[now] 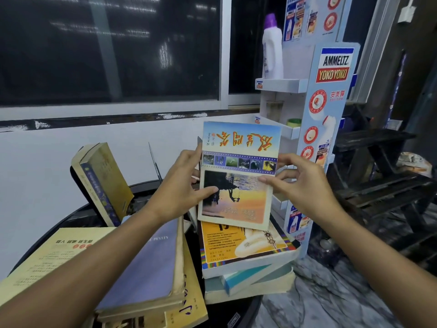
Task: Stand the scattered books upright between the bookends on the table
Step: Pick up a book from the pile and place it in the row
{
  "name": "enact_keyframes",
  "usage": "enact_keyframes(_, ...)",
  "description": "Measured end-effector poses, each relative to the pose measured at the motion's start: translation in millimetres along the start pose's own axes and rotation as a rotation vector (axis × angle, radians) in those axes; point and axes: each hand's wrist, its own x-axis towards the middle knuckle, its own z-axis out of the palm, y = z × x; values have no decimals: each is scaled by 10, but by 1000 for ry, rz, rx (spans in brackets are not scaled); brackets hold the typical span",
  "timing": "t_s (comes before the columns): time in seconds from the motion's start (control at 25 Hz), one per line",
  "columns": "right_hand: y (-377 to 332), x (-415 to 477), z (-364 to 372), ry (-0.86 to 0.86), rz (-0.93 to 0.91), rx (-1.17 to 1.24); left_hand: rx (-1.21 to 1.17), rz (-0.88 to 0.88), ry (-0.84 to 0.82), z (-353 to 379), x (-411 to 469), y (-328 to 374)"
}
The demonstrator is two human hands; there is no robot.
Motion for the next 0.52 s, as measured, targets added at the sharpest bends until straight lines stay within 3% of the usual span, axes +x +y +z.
enact_keyframes(0.28, -55, 41, -71, -54, -126, -112, 68, 38, 24, -11, -21, -104)
enact_keyframes(0.52, -231, 249, -228, -159, -46, -80, 50, 46, 22, 15, -93, -92)
